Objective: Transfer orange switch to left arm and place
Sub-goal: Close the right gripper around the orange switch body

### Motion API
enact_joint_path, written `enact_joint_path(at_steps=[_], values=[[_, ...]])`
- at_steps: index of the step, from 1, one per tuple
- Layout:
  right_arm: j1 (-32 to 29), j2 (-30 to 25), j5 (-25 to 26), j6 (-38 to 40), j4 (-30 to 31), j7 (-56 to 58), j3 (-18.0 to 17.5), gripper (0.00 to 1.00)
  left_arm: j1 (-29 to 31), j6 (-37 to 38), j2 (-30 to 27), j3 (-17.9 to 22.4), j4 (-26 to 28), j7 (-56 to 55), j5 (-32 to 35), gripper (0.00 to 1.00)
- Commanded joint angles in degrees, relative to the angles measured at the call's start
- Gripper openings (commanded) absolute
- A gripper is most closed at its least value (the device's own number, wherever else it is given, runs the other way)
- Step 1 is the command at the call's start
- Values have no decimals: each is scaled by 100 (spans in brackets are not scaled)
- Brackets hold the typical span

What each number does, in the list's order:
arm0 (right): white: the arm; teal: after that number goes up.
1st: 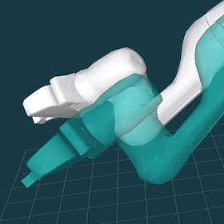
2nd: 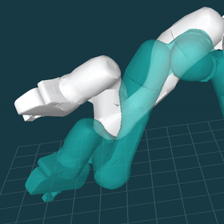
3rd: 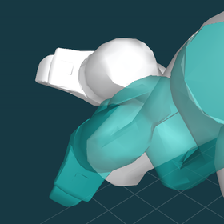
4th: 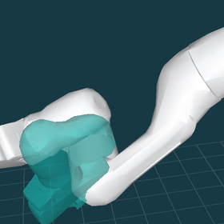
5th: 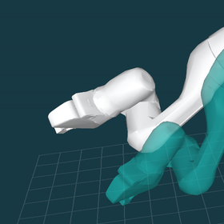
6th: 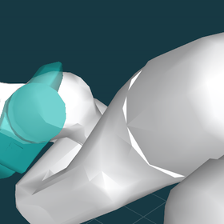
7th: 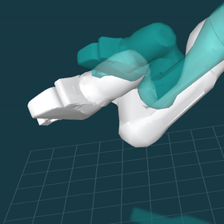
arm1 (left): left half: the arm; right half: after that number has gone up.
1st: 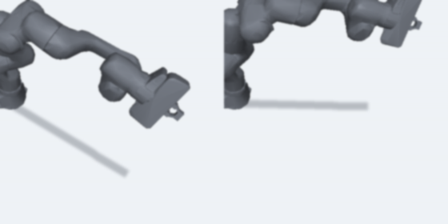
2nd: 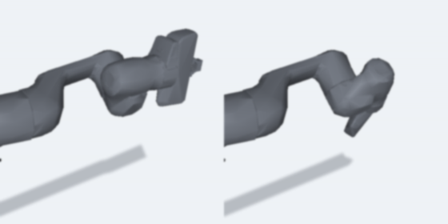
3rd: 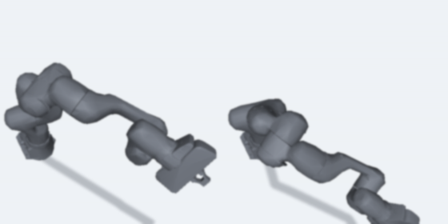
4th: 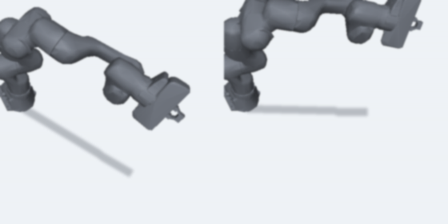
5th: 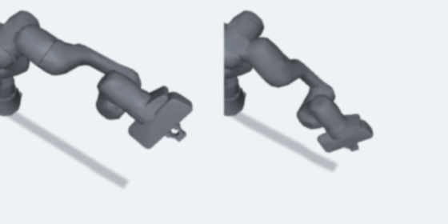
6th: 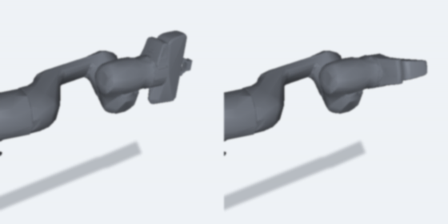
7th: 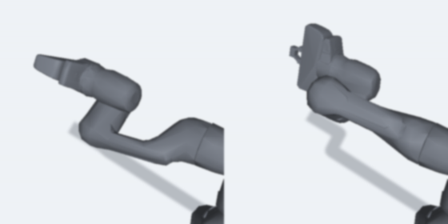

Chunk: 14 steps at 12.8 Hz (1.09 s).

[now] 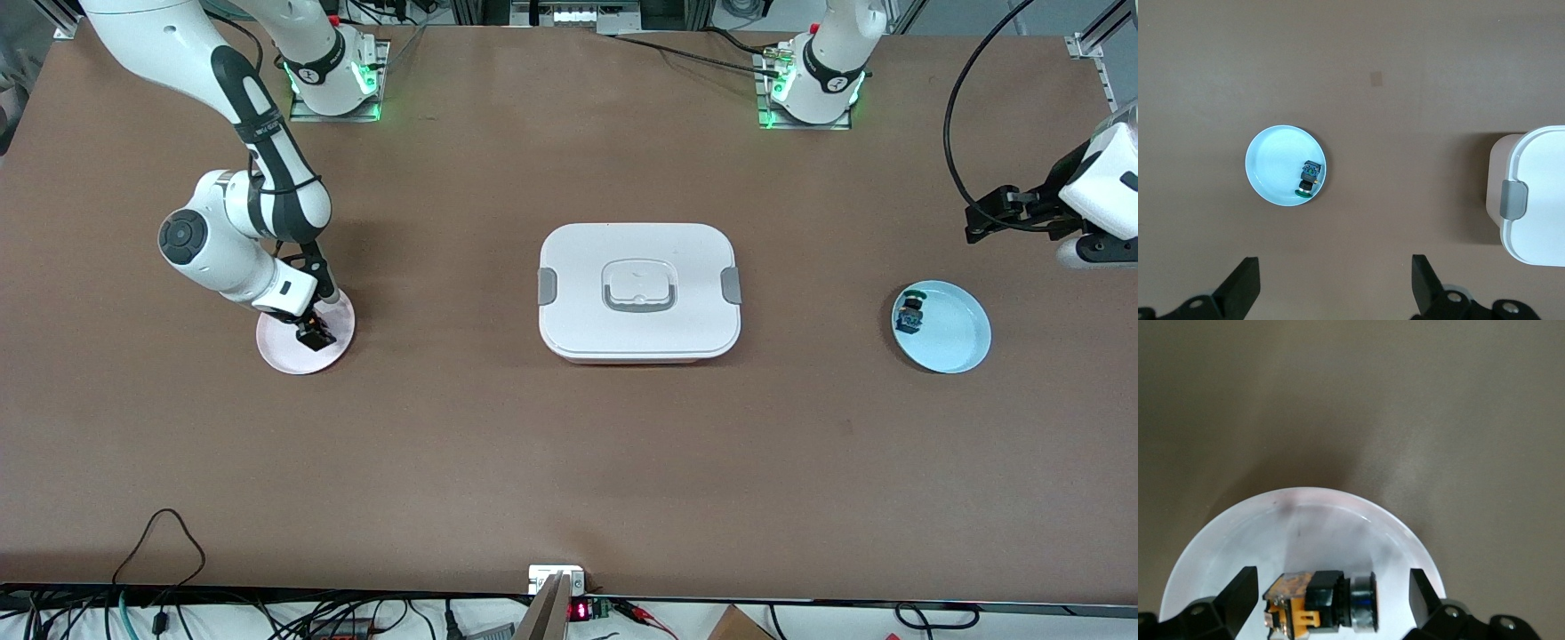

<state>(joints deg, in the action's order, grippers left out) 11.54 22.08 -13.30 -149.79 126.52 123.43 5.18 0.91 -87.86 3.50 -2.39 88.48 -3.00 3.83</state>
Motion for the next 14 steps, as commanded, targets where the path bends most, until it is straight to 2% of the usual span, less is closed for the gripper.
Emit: enact_joint_path(at_steps=[1, 13, 14], values=[[-47, 59, -252, -331, 31, 884, -25, 100, 32, 85, 71, -7, -156, -7, -119, 100], [-187, 314, -270, -622, 22, 1254, 10, 100, 32, 85, 71, -7, -165, 37, -119, 100], [-187, 349, -270, -657, 22, 1254, 10, 96, 32, 85, 71, -7, -165, 37, -119, 100]])
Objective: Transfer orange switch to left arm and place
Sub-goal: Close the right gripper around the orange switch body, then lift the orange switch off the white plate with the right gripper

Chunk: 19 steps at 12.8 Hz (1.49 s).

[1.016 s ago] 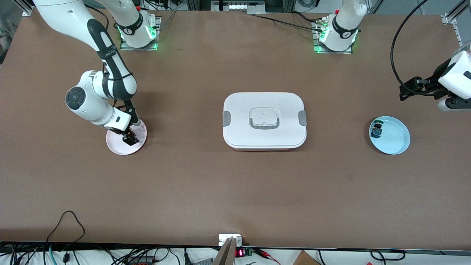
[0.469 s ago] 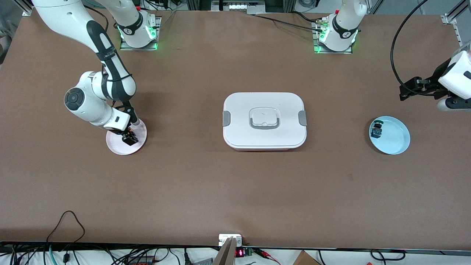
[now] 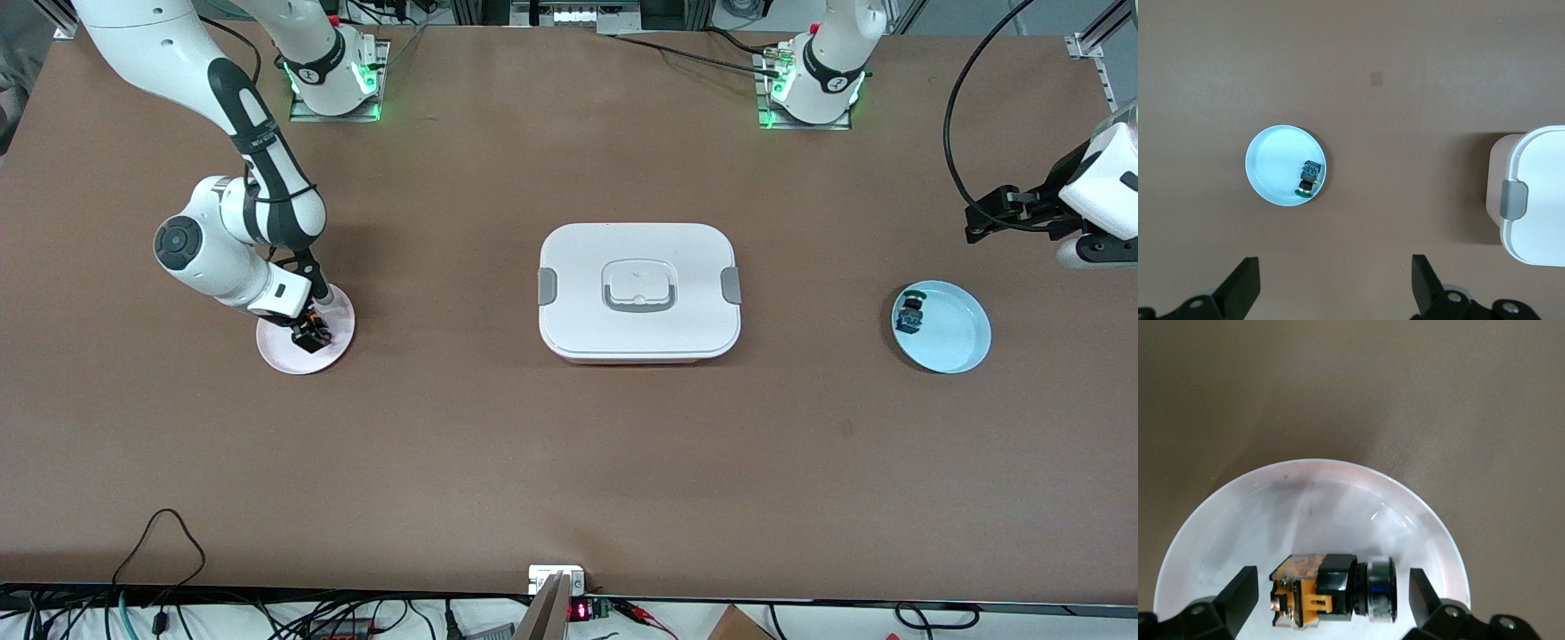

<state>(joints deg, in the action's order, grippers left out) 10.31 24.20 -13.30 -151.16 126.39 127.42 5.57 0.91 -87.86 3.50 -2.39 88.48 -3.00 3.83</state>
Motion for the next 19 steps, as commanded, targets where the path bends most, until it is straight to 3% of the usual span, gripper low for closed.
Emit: enact_joint_path(at_steps=[1, 3, 4, 7, 8, 14, 19], values=[[-81, 137, -270, -538, 34, 863, -38, 87, 32, 85, 71, -7, -165, 36, -119, 100], [-73, 137, -270, -547, 34, 863, -38, 59, 32, 85, 71, -7, -165, 36, -119, 100], [-73, 137, -279, -547, 34, 794, -38, 33, 32, 85, 71, -7, -165, 28, -119, 100], [-73, 50, -279, -459, -123, 793, -38, 6, 32, 85, 71, -7, -165, 27, -119, 100], [-55, -46, -287, -215, -228, 776, -38, 3, 32, 85, 71, -7, -165, 19, -119, 100], [-20, -591, -182, 2103, -1247, 144, 260, 1, 23, 85, 71, -7, -165, -8, -128, 100], [-29, -1084, 967, 4108, -2213, -1717, 393, 0, 23, 85, 71, -7, -165, -8, -128, 100]])
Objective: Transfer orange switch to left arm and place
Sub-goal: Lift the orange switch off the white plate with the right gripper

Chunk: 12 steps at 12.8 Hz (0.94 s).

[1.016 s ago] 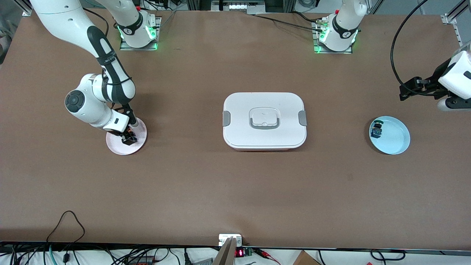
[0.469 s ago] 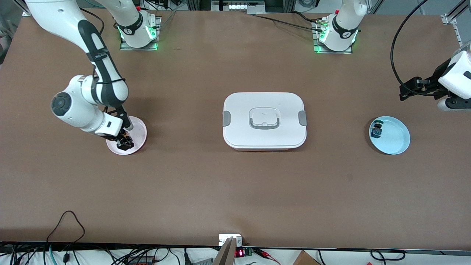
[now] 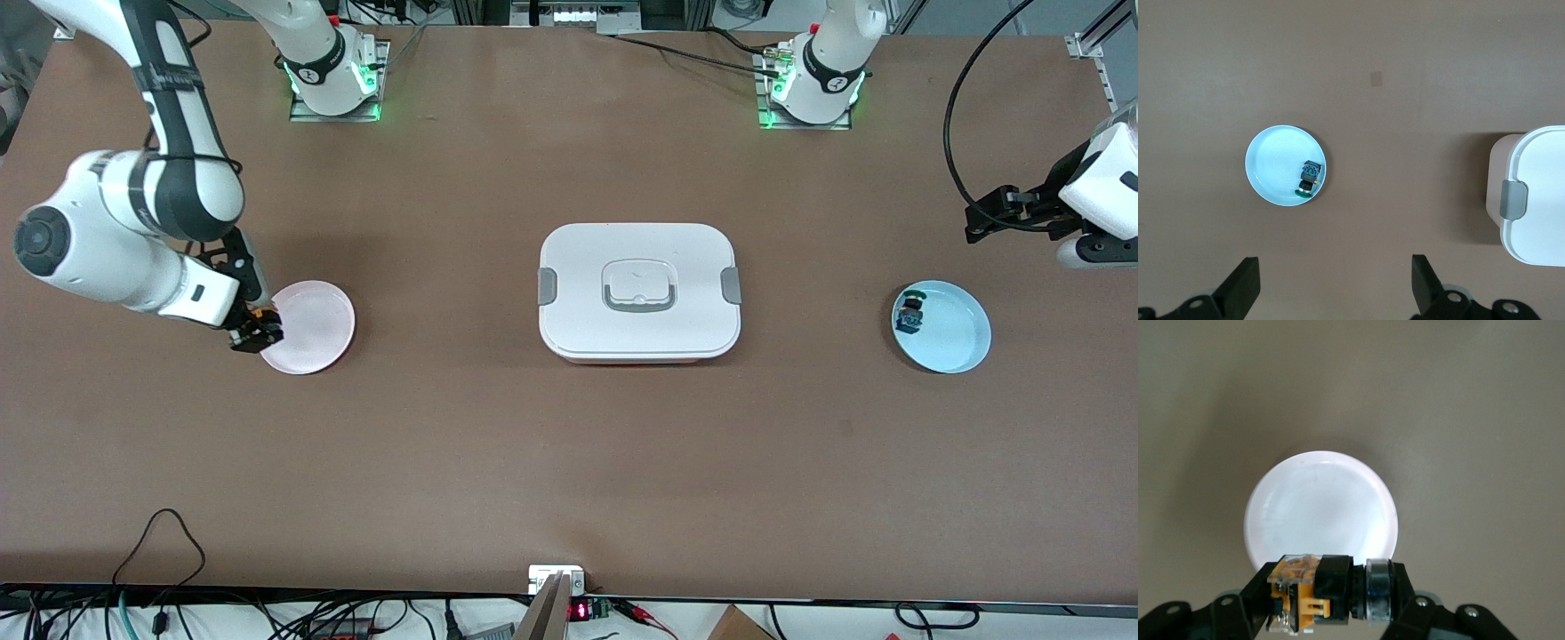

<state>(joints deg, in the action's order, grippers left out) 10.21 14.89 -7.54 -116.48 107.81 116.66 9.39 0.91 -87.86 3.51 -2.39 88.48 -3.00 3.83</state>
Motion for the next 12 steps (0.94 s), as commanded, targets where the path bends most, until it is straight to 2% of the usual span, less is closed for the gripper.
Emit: enact_joint_path(at_steps=[1, 5, 8, 12], values=[[-1, -232, 524, 940, -505, -915, 28, 0, 23, 85, 71, -7, -164, -8, -128, 100], [25, -338, 816, 2057, -1296, -2181, -16, 0, 23, 85, 71, -7, -164, -16, -119, 100], [43, -338, 685, 2129, -1342, -2245, -33, 0, 23, 85, 71, -7, -156, -8, -128, 100], [52, -154, -762, 2252, -1324, -2122, -42, 0, 23, 85, 71, -7, -164, -8, -128, 100]])
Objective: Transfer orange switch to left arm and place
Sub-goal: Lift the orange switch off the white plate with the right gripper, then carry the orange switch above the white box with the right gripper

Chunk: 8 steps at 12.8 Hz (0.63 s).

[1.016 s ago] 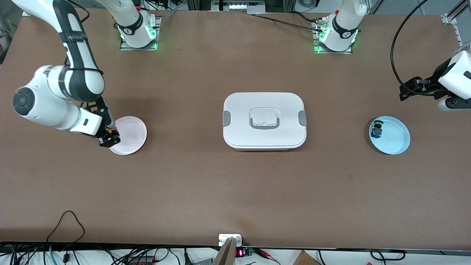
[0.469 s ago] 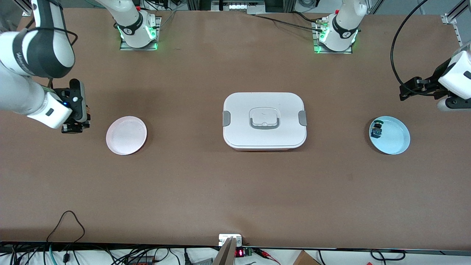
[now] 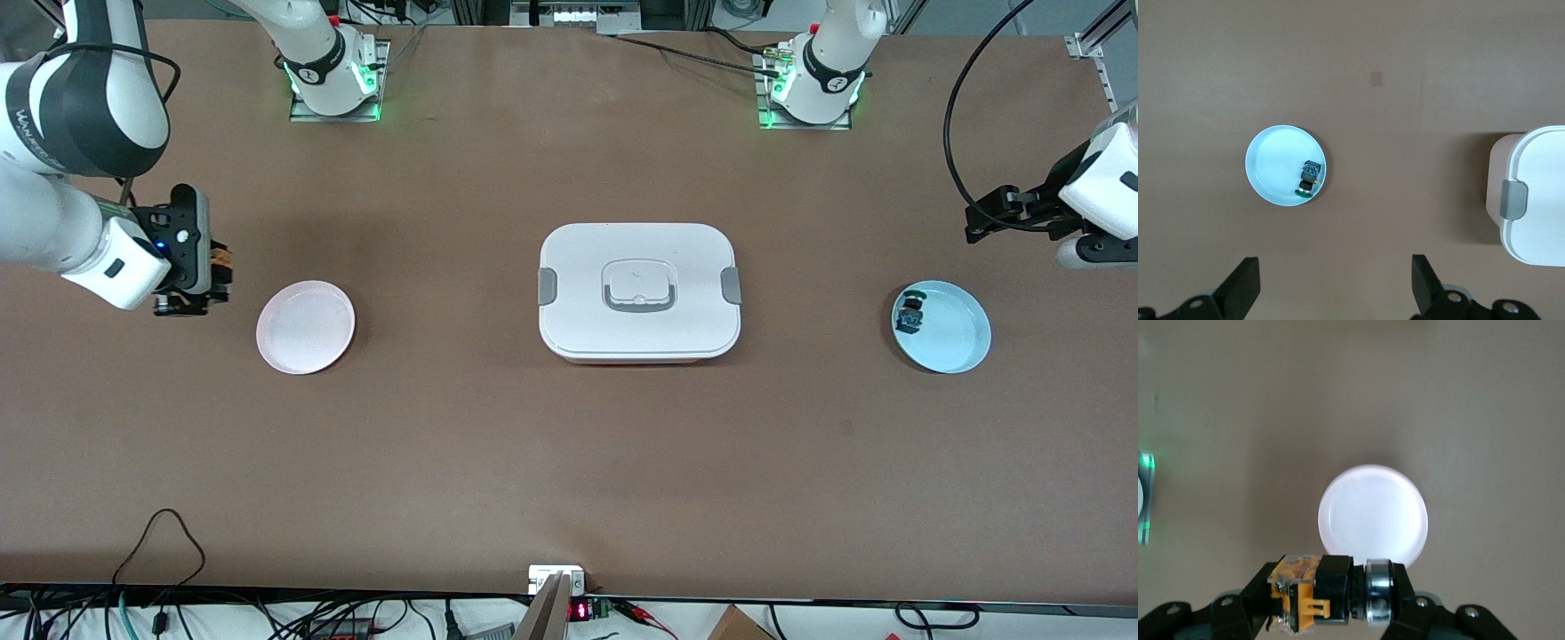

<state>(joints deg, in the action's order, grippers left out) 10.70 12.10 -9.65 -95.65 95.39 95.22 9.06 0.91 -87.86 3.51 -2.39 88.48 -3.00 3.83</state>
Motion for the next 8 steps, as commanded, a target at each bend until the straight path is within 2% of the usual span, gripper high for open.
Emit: enact_joint_path(at_steps=[1, 6, 8], values=[[2, 169, -1007, 170, -56, 110, -9, 0, 23, 85, 71, -7, -156, -16, -128, 100], [46, 310, -3029, 161, 181, 611, -9, 0, 23, 93, 71, -16, -156, -16, -137, 100], [90, 485, -3620, 231, 199, 962, -9, 0, 15, 85, 62, -16, -156, -16, -137, 100]])
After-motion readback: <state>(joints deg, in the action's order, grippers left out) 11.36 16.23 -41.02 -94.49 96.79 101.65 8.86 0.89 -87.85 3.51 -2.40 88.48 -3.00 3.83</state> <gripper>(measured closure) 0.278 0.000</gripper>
